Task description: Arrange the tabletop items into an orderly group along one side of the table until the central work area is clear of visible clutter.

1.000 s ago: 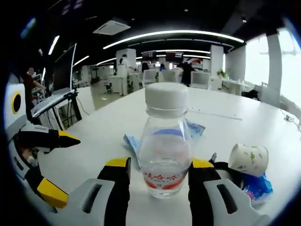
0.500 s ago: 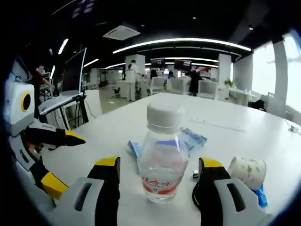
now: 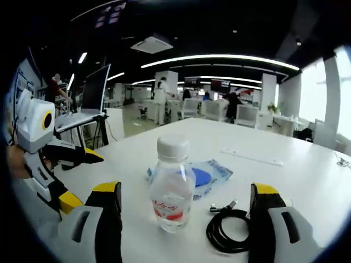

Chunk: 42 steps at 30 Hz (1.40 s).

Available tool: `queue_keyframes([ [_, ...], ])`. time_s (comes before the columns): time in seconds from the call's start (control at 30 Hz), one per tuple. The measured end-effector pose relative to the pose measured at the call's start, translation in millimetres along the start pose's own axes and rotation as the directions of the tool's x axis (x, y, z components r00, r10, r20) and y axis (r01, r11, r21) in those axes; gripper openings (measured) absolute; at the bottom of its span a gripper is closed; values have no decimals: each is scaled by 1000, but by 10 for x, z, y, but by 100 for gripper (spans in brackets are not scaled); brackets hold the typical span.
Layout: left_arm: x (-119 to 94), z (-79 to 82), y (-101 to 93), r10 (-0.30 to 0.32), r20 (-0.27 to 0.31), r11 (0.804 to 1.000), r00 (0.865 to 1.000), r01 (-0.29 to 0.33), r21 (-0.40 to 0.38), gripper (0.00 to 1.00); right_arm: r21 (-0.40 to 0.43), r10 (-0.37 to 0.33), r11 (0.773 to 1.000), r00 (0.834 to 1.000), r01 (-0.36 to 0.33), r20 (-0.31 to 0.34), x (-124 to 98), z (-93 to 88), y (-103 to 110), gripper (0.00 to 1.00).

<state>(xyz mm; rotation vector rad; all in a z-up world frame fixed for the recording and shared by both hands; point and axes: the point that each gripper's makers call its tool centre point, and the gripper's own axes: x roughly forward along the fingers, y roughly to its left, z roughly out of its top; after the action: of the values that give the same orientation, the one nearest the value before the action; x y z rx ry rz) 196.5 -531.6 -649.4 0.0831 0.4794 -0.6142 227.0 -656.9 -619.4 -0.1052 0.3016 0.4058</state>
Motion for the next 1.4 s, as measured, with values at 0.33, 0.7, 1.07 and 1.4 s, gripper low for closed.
queue_keyframes([
  [0.33, 0, 29, 3, 8, -3, 1000, 1000, -8, -4, 97, -19, 64, 998, 998, -65, -28, -145, -60, -76, 100],
  [0.7, 42, 145, -57, 1, 29, 1000, 1000, -1, 3, 99, -61, 91, 994, 995, -93, -29, -318, -148, -361, 100],
  [1.07, 138, 232, -179, -25, 47, 1000, 999, 25, -7, 99, 34, 71, 997, 997, -70, -18, -507, -227, -658, 100],
  [1.4, 253, 267, -268, -42, 58, 999, 997, 43, -23, 98, 50, 74, 996, 997, -73, -16, -602, -260, -797, 100],
])
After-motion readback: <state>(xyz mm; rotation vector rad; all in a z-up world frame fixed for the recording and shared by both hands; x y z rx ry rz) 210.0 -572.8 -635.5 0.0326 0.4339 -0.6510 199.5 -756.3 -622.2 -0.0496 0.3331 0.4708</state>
